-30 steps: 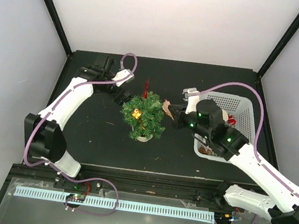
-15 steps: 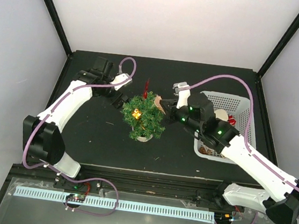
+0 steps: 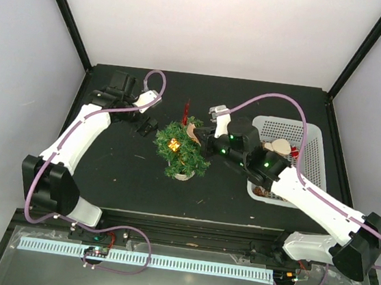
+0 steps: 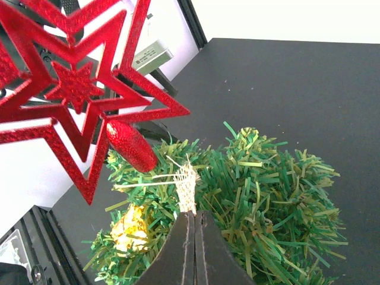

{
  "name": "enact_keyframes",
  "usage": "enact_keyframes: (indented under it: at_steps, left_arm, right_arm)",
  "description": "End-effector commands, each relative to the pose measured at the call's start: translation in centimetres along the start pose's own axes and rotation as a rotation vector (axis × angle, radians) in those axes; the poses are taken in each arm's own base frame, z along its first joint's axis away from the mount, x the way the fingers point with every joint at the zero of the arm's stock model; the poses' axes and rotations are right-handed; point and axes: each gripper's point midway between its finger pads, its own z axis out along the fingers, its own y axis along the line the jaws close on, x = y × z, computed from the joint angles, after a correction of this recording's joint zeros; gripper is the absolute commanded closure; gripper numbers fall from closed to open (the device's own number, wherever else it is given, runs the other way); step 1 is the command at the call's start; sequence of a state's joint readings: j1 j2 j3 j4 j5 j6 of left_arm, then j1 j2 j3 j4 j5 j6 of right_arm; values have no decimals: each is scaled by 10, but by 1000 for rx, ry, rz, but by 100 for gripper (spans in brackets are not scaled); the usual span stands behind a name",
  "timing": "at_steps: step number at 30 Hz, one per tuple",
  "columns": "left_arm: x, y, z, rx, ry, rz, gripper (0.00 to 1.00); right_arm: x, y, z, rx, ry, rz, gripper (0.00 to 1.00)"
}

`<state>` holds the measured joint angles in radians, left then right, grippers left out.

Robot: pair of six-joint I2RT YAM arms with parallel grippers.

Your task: Decorate the small christmas tree

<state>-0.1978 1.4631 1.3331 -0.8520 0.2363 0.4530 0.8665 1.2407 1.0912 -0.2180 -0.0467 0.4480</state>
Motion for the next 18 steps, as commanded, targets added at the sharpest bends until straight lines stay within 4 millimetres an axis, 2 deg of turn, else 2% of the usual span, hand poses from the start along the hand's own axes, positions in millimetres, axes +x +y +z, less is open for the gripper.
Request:
enact_keyframes:
  at_steps: [1,10,18]
  left_arm:
    - [5,-5,-8,15,4,-1,1]
    - [12,-9,-8,26,15,-7,1]
    - [17,-11,-8,29,20,-12,1]
  right_arm:
    - [4,3,4,-25,-24,6,99]
    - [27,-6,14,-21,10,35,99]
    - [34,-5,17,-27,18,45,99]
